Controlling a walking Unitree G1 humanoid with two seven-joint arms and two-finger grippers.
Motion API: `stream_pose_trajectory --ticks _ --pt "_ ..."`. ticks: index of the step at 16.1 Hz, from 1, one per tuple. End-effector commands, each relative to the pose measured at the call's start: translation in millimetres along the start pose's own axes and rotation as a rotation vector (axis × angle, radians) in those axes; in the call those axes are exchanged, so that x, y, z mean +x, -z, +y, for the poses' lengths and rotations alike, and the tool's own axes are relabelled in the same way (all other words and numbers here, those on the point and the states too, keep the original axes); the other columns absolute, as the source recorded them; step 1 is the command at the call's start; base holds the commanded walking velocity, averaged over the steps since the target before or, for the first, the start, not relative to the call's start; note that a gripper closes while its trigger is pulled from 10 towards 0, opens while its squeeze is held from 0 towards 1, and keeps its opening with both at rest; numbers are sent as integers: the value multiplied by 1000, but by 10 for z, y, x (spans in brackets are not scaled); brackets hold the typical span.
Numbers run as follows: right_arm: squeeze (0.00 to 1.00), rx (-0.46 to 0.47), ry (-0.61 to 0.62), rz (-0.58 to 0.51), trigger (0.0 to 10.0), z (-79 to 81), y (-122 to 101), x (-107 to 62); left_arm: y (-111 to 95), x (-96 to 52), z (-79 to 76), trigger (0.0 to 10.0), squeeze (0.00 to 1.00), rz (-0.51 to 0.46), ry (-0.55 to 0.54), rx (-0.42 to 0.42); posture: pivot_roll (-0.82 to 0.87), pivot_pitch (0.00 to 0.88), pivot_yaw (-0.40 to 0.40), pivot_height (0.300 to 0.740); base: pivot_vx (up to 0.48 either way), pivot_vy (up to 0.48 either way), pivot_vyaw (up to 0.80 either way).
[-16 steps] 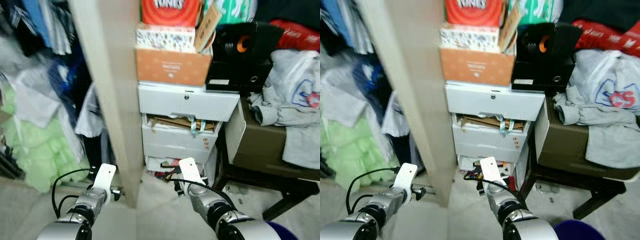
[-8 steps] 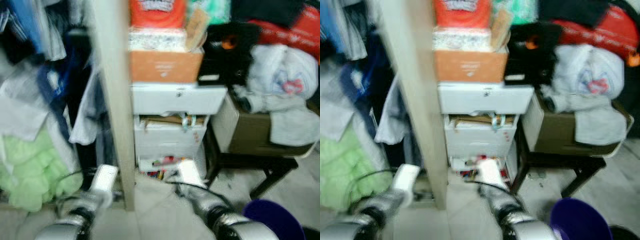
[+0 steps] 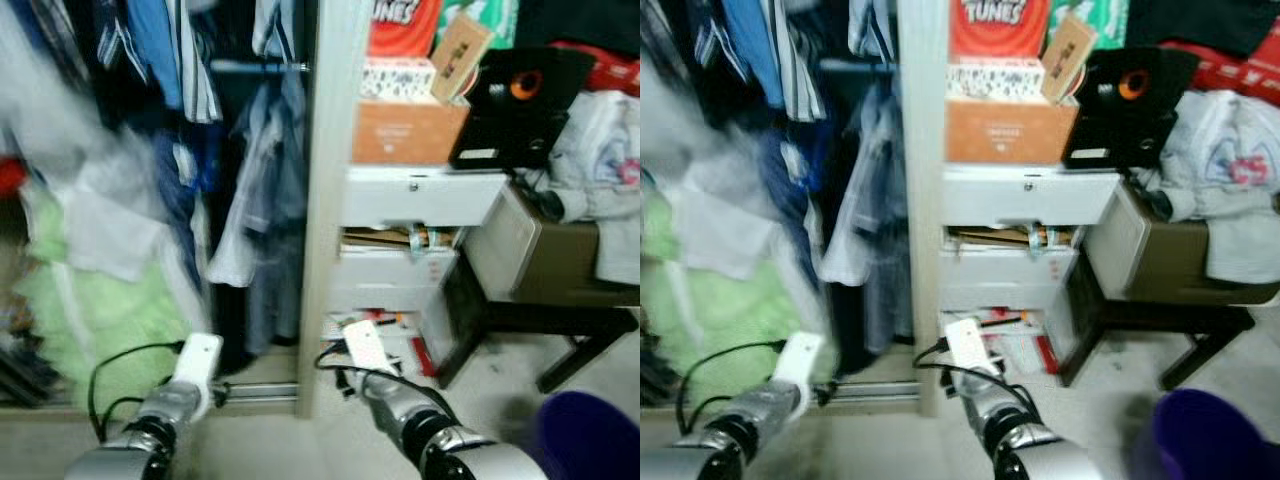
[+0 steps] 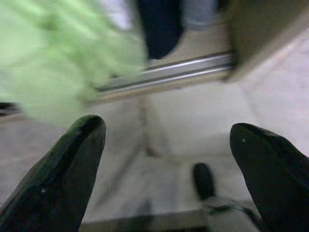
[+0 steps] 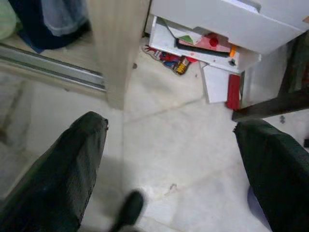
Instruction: Clean up the room
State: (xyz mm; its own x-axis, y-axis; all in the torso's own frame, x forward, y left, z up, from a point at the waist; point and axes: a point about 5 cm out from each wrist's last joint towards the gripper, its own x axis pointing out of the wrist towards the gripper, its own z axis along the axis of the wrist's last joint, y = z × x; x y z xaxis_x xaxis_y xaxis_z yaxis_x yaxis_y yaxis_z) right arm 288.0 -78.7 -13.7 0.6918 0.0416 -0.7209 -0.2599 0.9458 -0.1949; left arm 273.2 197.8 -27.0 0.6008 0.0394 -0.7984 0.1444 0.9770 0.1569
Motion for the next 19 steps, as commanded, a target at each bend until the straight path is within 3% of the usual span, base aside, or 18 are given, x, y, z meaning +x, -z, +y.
stream_pose_trajectory --ticks 1,7,16,19 --pt "0 1 16 1 10000 -61 -4 6 -65 9 -123 10000 0 -16 32 14 -20 0 -20 740 0 476 0" --pt "0 -8 17 -9 10000 -69 -37 6 -114 7 -121 10000 0 -31 25 16 -19 0 -23 740 0 445 0" --pt "0 -13 22 -48 10000 -80 -123 5 -299 -8 -85 10000 0 -122 -3 -61 -15 0 -27 740 0 0 0" --pt "0 -9 39 -92 10000 -115 -214 2 -466 -30 -74 10000 0 -205 -13 -107 -7 0 -29 740 0 0 0"
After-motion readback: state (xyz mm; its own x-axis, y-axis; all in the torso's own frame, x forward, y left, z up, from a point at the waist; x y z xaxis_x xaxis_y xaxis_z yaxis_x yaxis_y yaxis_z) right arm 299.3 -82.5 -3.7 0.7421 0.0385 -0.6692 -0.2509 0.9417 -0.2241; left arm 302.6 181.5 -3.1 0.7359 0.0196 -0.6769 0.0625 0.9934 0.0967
